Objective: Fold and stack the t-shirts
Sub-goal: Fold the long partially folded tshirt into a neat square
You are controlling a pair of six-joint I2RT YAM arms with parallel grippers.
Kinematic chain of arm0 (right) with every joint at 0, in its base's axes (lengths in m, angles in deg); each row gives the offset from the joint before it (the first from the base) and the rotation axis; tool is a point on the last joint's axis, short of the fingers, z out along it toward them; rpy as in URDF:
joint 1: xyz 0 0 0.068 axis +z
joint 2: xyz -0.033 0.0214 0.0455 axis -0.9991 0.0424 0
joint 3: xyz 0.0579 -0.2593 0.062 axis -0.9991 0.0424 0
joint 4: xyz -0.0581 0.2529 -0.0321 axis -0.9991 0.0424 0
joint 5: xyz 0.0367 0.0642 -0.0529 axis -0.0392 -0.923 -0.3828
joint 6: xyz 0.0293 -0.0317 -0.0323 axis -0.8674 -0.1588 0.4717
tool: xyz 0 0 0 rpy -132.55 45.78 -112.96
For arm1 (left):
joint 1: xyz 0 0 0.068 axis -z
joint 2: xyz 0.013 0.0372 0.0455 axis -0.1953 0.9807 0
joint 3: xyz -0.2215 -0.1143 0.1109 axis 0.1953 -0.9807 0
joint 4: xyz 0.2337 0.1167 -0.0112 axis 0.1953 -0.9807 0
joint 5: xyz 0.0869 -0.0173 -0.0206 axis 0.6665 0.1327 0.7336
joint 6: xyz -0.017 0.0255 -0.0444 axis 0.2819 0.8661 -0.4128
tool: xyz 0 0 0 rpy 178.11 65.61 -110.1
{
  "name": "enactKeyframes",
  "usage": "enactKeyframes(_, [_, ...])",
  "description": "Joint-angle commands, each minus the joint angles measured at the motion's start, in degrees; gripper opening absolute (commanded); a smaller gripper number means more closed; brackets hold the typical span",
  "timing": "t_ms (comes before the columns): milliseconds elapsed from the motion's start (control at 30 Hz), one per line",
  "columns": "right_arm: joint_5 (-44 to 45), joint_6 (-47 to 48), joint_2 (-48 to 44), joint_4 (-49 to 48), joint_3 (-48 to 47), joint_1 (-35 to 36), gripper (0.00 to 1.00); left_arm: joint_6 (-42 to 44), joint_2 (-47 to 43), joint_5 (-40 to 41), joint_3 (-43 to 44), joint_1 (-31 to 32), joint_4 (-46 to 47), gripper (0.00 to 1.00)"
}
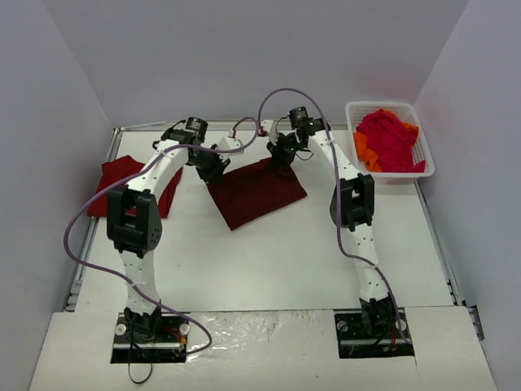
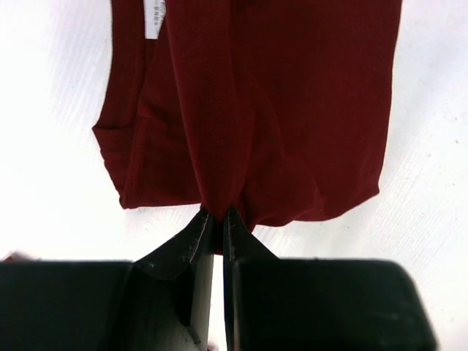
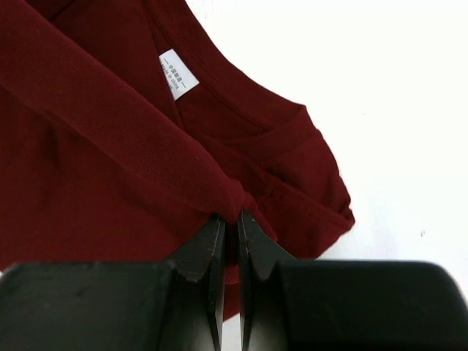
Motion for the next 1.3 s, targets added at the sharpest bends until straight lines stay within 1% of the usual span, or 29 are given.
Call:
enactKeyframes(0, [-0.23, -2.03, 0.98, -2.89, -2.43, 1.32, 0.00, -2.91, -0.79, 1.26, 0.70, -1.40, 2.58, 0.02])
enactKeyframes(133, [0.92, -3.35, 2.48, -6.15, -2.69, 2.11, 0.00, -5.29, -0.53, 3.36, -0.80, -2.19, 6.17, 0.02])
enactKeyframes(300, [3.73, -7.12, 4.32, -10.45, -3.31, 2.29, 0.00, -6.44, 0.88, 6.26, -2.47, -2.28, 7.76, 0.02])
enactKeyframes(333, [4.26, -7.66, 4.67, -11.16, -3.22, 2.29, 0.04, -6.87, 1.06, 6.88, -2.73, -2.28, 8.63, 0.02])
enactKeyframes(400, [5.75, -8.45, 5.55, -13.01, -3.31, 2.29, 0.05, -7.05, 1.76, 7.76, -3.00, -2.19, 8.91, 0.02])
enactKeyframes(500, [7.15, -10.38, 6.35, -16.08, -3.31, 2.29, 0.27, -7.75, 2.37, 9.78, -3.70, -2.02, 10.05, 0.02])
enactKeyframes(533, [8.21, -12.22, 6.61, -17.22, -3.31, 2.37, 0.32, -8.28, 2.64, 11.96, -4.31, -1.93, 11.09, 0.02])
enactKeyframes(600, [11.80, -13.81, 7.05, -20.29, -3.31, 2.55, 0.37, -9.07, 2.99, 12.86, -4.93, -1.84, 11.72, 0.02])
enactKeyframes(633, [12.60, -14.95, 7.22, -21.35, -3.40, 2.55, 0.40, -10.21, 3.08, 14.77, -5.19, -1.67, 13.02, 0.02])
enactKeyframes(867, [16.74, -18.12, 7.93, -26.98, -3.57, 2.73, 0.45, -14.17, 3.43, 21.90, -7.30, -0.87, 18.39, 0.02])
enactKeyframes(1000, [18.93, -18.65, 8.46, -29.36, -3.75, 3.25, 0.47, -14.61, 4.13, 25.42, -8.09, 0.27, 20.76, 0.03])
enactKeyframes(1033, [20.16, -18.39, 8.80, -30.06, -3.75, 3.60, 0.47, -14.70, 4.13, 26.39, -8.53, 0.62, 21.12, 0.10])
enactKeyframes(1067, [20.95, -18.04, 8.89, -30.41, -3.75, 3.78, 0.48, -14.44, 4.31, 27.00, -8.71, 1.32, 21.39, 0.14])
enactKeyframes(1167, [24.46, -18.21, 9.42, -32.43, -3.75, 4.22, 0.49, -14.79, 4.83, 29.73, -10.03, 2.11, 23.05, 0.19])
enactKeyframes(1200, [25.61, -19.26, 9.42, -33.13, -3.66, 4.31, 0.49, -15.31, 4.92, 31.91, -10.29, 2.20, 24.01, 0.22])
enactKeyframes(1233, [26.58, -19.70, 9.34, -34.10, -3.57, 4.31, 0.50, -16.36, 5.01, 32.63, -10.29, 2.29, 24.37, 0.34])
enactKeyframes(1267, [28.41, -20.23, 9.16, -34.54, -3.57, 4.31, 0.50, -16.80, 4.75, 33.07, -10.29, 2.20, 24.90, 0.38])
